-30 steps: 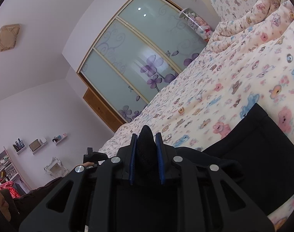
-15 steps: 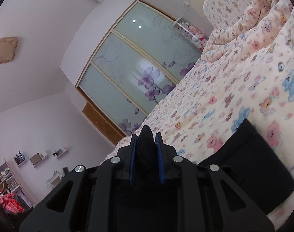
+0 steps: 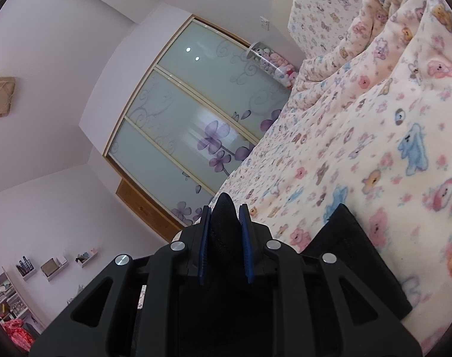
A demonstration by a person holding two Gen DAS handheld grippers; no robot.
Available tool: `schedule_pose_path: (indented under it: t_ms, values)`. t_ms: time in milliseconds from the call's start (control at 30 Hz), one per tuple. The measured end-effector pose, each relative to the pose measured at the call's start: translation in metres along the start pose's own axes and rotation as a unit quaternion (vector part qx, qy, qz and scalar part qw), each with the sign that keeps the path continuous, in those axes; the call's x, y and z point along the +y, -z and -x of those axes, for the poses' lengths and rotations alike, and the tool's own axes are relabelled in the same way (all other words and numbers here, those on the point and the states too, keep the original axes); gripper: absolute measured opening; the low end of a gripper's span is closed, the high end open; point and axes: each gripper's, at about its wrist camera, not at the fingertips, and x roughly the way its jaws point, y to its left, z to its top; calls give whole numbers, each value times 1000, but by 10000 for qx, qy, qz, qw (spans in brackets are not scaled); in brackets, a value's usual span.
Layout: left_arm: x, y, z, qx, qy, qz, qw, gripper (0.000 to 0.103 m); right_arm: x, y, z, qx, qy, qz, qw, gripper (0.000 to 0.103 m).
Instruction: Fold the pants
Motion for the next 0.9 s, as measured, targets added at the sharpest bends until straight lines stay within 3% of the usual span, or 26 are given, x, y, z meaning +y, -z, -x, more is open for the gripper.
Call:
schedule_pose_path:
  t_ms: [133,300,433,500,567,600,667,733,800,833,900]
  values:
    - [20,36,16,233,-121,29,9997,4,-7,1,5,22,191,-129,9997,20]
    - [48,68,16,569,-195,546,9967,5,-10,6,12,160,571,-187,9981,20]
    - [58,70,26,564,-118,742,9956,13,-12,10,18,306,887,-218,9954,20]
    - [61,64,38,437,-129,721,9964,49,-12,11,19,404,1056,-242,9933,20]
    - [68,51,53,172,-258,786,9964,72,-12,13,20,499,1177,-230,9915,20]
    - [73,42,58,53,-335,883,9955,82,-12,14,20,519,1201,-221,9912,20]
    - [89,18,57,75,-396,1115,9929,88,-14,15,23,538,1230,-246,9906,20]
    - [115,-4,44,513,-270,1539,9864,88,-20,18,24,551,1250,-336,9900,20]
    - [142,-15,28,946,74,2195,9710,88,-26,20,24,580,1286,-413,9891,20]
    - [156,-20,20,1130,288,2570,9593,88,-29,21,23,602,1311,-448,9885,20]
    - [172,-27,9,1362,501,2879,9466,86,-33,22,22,619,1348,-500,9877,20]
